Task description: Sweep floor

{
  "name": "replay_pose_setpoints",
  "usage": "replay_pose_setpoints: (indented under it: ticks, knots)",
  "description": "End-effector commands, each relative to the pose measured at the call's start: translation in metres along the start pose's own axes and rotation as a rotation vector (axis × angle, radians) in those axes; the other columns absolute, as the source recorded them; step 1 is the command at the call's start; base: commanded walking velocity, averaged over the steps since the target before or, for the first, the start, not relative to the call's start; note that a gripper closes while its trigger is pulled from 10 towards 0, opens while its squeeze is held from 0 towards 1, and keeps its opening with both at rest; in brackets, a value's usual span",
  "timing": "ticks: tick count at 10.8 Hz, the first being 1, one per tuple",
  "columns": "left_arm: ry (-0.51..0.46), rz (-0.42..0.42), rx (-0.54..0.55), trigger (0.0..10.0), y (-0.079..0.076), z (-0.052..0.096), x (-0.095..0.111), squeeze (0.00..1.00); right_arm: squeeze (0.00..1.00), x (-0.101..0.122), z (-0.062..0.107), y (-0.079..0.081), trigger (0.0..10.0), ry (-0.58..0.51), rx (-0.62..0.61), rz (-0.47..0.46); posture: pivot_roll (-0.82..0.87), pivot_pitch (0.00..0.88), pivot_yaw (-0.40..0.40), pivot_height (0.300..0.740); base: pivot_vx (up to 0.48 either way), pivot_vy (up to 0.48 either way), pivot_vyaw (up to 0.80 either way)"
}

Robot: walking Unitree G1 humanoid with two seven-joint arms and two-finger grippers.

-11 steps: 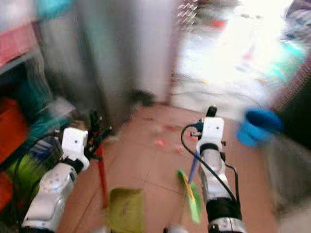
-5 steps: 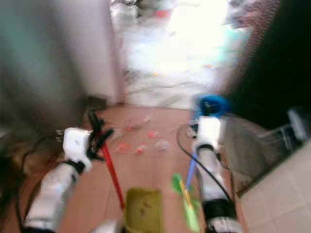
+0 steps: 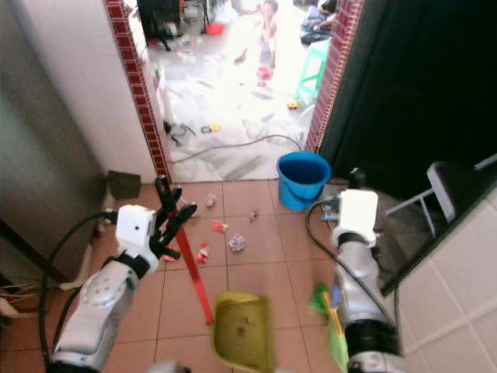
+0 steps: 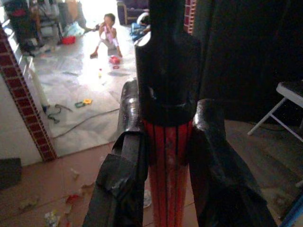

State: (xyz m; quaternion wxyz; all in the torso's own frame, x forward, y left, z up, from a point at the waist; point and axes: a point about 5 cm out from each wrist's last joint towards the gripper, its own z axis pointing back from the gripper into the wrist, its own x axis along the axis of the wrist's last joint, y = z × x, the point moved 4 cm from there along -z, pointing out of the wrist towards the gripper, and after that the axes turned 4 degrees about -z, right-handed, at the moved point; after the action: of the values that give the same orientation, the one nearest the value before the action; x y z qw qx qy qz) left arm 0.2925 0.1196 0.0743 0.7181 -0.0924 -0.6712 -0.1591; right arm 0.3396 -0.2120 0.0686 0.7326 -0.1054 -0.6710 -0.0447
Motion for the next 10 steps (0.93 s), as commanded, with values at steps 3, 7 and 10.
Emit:
replay_pose_setpoints:
  ticks: [3,7,10]
  knots:
    - [0.027,-0.146,0.046,10.0,0.020,0.000,0.003,0.00,0.00,0.013,-0.002,0.011,10.0,-0.043,0.031,-0.024,0.01,0.000,-0.060,0.740,0.000,0.137,0.00]
    - [0.025,-0.170,0.141,10.0,0.026,0.008,-0.001,0.00,0.00,0.005,0.003,0.020,10.0,-0.034,0.067,-0.020,0.00,0.000,-0.022,0.740,0.000,0.000,0.00]
    - [-0.013,-0.112,0.132,10.0,0.021,0.003,0.009,0.00,0.00,0.018,0.000,0.015,10.0,-0.087,0.076,-0.038,0.00,0.000,-0.009,0.740,0.000,0.000,0.00]
